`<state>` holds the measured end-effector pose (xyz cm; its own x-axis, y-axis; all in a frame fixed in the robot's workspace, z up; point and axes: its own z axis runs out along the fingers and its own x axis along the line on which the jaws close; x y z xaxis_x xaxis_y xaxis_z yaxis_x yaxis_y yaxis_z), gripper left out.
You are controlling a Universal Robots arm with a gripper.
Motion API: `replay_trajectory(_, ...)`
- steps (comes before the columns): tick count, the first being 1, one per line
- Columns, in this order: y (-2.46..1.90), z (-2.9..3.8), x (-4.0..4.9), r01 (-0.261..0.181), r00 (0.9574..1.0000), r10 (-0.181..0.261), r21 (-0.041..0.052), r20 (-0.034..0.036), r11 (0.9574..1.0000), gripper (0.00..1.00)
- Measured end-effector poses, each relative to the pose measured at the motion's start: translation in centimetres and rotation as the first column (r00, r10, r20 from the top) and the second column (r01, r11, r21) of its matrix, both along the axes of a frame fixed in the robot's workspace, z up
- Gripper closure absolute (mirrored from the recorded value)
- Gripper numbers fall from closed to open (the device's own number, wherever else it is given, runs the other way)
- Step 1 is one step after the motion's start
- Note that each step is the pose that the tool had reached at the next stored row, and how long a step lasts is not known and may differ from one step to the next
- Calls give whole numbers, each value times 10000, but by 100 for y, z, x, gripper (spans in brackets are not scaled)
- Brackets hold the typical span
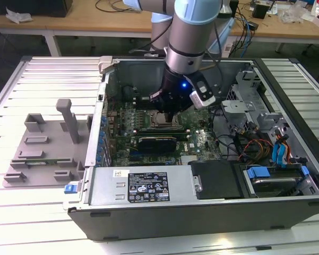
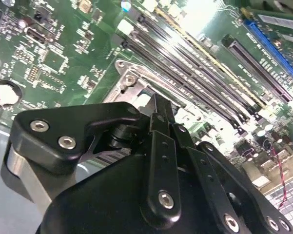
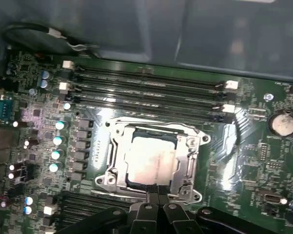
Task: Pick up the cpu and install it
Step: 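Install the second cpu locking lever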
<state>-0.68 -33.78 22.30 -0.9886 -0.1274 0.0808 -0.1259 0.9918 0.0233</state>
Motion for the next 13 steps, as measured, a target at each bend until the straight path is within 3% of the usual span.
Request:
replay_trajectory(1,32,0,46,-1,10000,1,-59,-45,10000,89)
replay_trajectory(4,67,21,58,1,10000,-1,-140,-46,9999,89)
replay_trajectory(8,151,112,58,-1,10000,0,-219,-44,9998,89)
replay_trajectory(11,167,191,59,-2,10000,1,-235,-40,9997,89)
replay_trajectory(13,167,193,58,0,10000,-1,-234,-39,9997,89)
